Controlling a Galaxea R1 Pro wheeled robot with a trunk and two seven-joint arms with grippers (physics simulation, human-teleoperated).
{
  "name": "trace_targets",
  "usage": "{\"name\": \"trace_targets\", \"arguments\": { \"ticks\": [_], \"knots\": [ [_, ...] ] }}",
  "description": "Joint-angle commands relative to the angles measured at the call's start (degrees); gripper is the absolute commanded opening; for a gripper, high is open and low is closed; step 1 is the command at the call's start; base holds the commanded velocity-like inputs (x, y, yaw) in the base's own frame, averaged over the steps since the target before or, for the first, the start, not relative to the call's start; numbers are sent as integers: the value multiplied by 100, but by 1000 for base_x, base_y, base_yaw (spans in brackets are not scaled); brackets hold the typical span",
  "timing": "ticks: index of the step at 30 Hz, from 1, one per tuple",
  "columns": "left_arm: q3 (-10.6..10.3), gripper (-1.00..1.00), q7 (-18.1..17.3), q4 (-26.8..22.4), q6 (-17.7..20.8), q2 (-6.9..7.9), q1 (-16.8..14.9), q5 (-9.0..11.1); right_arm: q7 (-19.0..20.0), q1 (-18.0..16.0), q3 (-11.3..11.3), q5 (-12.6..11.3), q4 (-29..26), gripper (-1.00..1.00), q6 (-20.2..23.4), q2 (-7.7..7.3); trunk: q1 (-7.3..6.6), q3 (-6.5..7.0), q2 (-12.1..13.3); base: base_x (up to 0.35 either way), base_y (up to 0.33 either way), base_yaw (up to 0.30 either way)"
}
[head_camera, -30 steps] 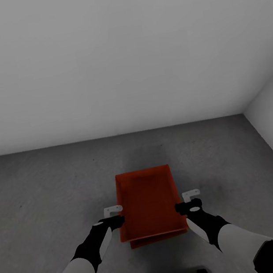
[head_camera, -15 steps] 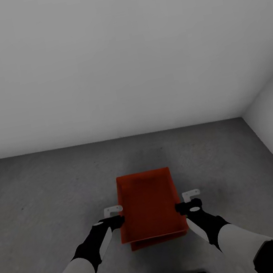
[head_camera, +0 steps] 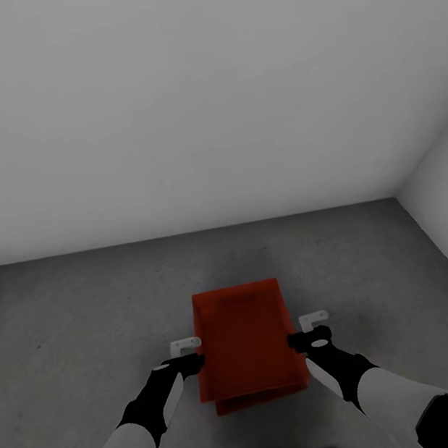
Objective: Move the two storage containers from the living room to the garage. In the garage, place one container on the floor and stack the other container on top of it (either order is fine).
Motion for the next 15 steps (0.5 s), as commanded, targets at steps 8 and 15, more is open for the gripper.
{"name": "trace_targets", "arguments": {
  "ticks": [8,15],
  "knots": [
    [-18,100,32,-12,33,0,0,41,-38,-4,49,-25,-11,100,42,-4,3,65,-7,0,0,0],
    [-21,100,37,-17,33,-5,0,41,-37,-4,52,-25,-11,100,42,-4,3,128,-7,0,0,0]
  ]
}}
